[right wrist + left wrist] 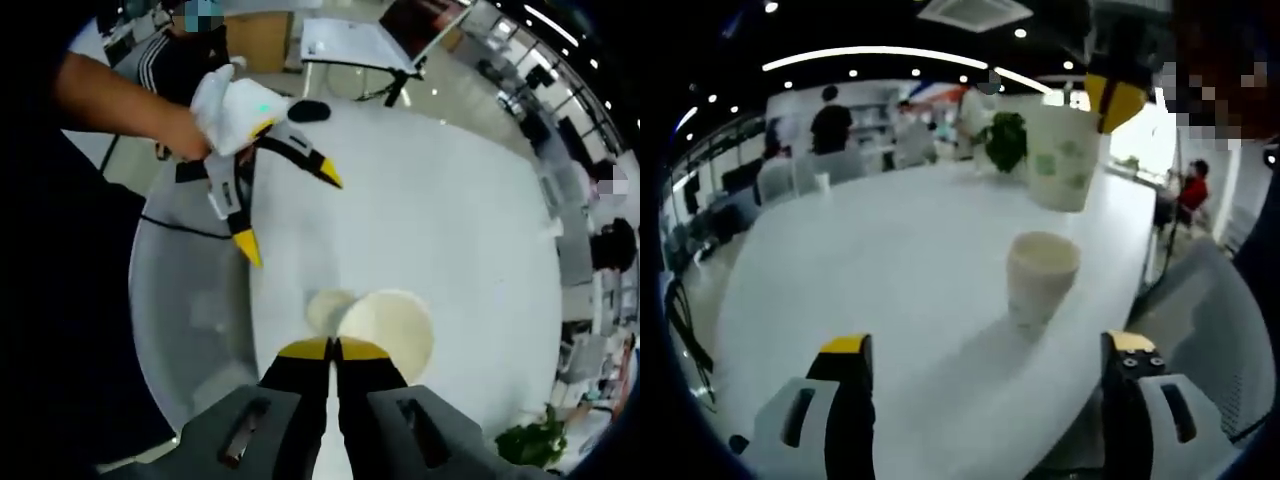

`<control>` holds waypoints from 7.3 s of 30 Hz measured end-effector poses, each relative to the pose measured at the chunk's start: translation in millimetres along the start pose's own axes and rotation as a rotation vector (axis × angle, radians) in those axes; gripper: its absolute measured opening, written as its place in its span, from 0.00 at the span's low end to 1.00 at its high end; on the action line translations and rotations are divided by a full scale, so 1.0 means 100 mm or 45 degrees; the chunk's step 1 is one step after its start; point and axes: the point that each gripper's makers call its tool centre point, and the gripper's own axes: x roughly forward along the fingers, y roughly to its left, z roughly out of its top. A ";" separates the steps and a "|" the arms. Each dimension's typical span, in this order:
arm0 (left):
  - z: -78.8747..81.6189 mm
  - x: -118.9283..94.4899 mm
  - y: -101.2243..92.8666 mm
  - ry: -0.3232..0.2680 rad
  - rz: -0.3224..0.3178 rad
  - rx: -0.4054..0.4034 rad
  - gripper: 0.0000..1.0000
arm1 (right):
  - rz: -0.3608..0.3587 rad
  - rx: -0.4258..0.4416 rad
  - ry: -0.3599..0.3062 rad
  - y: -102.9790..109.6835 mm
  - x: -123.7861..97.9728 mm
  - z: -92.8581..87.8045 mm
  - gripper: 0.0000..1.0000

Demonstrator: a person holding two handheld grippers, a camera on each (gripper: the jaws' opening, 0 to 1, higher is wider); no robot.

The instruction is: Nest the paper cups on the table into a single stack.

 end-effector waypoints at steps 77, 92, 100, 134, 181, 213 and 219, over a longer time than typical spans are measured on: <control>-0.01 -0.02 0.03 -0.002 0.013 -0.041 0.89 | 0.134 0.137 0.035 0.19 1.01 -0.25 0.00; -0.03 0.00 0.00 0.008 -0.003 -0.040 0.89 | 0.136 0.151 -0.024 0.21 1.06 -0.27 0.00; -0.03 0.00 -0.01 0.013 -0.007 -0.041 0.89 | 0.104 0.110 -0.090 0.14 0.98 -0.23 0.08; 0.22 -0.03 0.00 -0.165 0.016 0.002 0.98 | -0.280 0.439 -0.891 -0.14 0.14 -0.62 0.93; -0.11 0.08 0.00 0.069 -0.029 0.012 0.94 | -0.318 0.684 -0.932 0.23 0.86 -1.29 0.99; -0.20 0.70 -0.30 0.199 -0.254 0.116 0.75 | -0.101 0.466 -0.693 0.14 1.45 -1.00 0.69; -0.19 0.78 -0.33 0.206 -0.288 0.186 0.58 | -0.080 0.444 -0.721 0.06 1.44 -0.82 0.56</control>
